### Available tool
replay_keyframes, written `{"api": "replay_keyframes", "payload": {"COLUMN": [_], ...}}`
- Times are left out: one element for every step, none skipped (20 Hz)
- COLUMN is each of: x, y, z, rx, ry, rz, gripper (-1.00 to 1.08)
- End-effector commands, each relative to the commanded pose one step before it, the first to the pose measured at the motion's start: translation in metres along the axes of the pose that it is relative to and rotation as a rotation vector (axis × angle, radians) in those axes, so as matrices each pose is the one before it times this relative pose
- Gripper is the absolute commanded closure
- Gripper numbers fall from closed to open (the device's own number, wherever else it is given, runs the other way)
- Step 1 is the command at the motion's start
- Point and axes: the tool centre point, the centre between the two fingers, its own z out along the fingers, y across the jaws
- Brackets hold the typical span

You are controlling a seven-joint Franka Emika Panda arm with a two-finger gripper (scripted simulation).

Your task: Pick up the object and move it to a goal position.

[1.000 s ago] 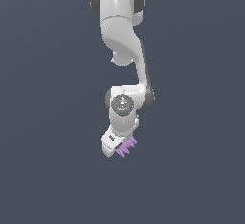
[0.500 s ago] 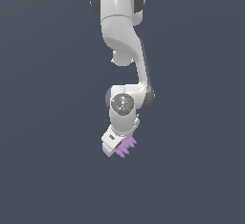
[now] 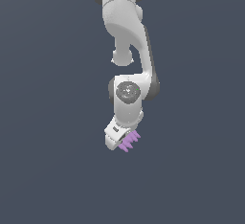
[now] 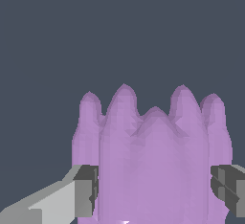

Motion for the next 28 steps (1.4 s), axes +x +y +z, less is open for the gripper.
{"api": "replay_keyframes", "payload": {"x": [0.00137,0.00049,0.00053,0.00060,0.00064,0.00067,0.00072,0.00071,0.00073,0.00078,0.00078,0.00079,0.00078,0.00074,0.00075,0.00075,0.00080,0.00080,0.00078,0.00077,0.00070,0.00063,0.00057,0.00050,0.00044,0.00040,0.00036,0.00032], "y": [-0.00833,-0.00395,-0.00424,-0.00453,-0.00478,-0.00495,-0.00499,-0.00495,-0.00491,-0.00485,-0.00481,-0.00470,-0.00453,-0.00435,-0.00413,-0.00393,-0.00368,-0.00346,-0.00327,-0.00292,-0.00273,-0.00243,-0.00211,-0.00180,-0.00163,-0.00115,-0.00100,-0.00068], "z": [-0.01773,-0.00808,-0.00874,-0.00930,-0.00989,-0.01030,-0.01034,-0.01038,-0.01033,-0.01022,-0.01027,-0.01009,-0.00973,-0.00942,-0.00892,-0.00865,-0.00820,-0.00790,-0.00757,-0.00684,-0.00640,-0.00571,-0.00500,-0.00430,-0.00384,-0.00293,-0.00247,-0.00179], "rx": [-0.00008,0.00047,0.00047,0.00059,0.00060,0.00061,0.00072,0.00064,0.00065,0.00077,0.00069,0.00071,0.00072,0.00060,0.00075,0.00063,0.00078,0.00065,0.00047,0.00082,0.00047,0.00048,0.00048,0.00048,0.00000,0.00048,0.00000,0.00000], "ry": [-0.00016,-0.00049,-0.00049,-0.00059,-0.00058,-0.00057,-0.00064,-0.00054,-0.00052,-0.00058,-0.00047,-0.00045,-0.00042,-0.00032,-0.00037,-0.00028,-0.00031,-0.00022,-0.00014,-0.00023,-0.00012,-0.00011,-0.00010,-0.00009,0.00000,-0.00007,0.00000,0.00000], "rz": [-0.00064,-0.00012,-0.00012,-0.00014,-0.00014,-0.00014,-0.00016,-0.00014,-0.00014,-0.00015,-0.00012,-0.00012,-0.00012,-0.00010,-0.00012,-0.00008,-0.00007,-0.00002,0.00000,0.00001,0.00001,0.00001,0.00001,0.00002,0.00000,0.00005,0.00000,0.00000], "gripper": [1.08,1.08,1.08,1.08,1.08,1.08,1.08,1.08,1.08,1.08,1.08,1.08,1.08,1.08,1.08,1.08,1.08,1.08,1.08,1.08,1.08,1.08,1.08,1.08,1.08,1.08,1.08,1.08]}}
